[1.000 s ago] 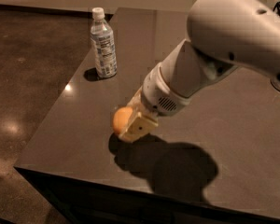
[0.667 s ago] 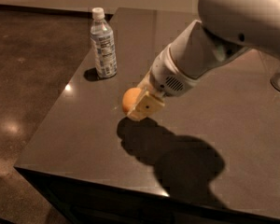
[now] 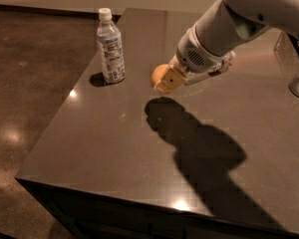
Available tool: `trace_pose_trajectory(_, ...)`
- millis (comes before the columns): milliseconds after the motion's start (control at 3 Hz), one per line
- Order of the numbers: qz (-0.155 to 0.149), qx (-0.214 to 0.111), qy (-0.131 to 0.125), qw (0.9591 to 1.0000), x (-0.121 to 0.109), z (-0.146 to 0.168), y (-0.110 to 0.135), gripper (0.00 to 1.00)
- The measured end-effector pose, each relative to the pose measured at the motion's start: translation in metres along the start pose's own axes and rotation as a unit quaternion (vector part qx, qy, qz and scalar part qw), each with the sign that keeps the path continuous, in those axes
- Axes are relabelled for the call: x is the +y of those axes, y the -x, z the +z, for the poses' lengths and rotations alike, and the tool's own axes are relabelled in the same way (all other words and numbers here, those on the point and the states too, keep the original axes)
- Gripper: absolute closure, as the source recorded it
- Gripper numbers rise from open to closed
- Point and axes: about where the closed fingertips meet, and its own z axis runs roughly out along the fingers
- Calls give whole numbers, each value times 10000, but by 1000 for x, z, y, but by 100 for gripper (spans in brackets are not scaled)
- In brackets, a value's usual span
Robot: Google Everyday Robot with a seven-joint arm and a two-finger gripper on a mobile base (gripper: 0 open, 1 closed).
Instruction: Move orange near water bottle
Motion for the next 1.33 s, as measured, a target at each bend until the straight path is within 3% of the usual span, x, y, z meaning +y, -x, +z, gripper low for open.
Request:
trace_pose_trajectory(667, 806, 424, -568, 9942, -83, 6, -40, 100)
trace_pose_trajectory(1000, 1135, 327, -571, 9914, -107, -2, -66, 100)
trace_pose_trajectory(1333, 1260, 267, -495, 9904, -113, -6, -82, 100)
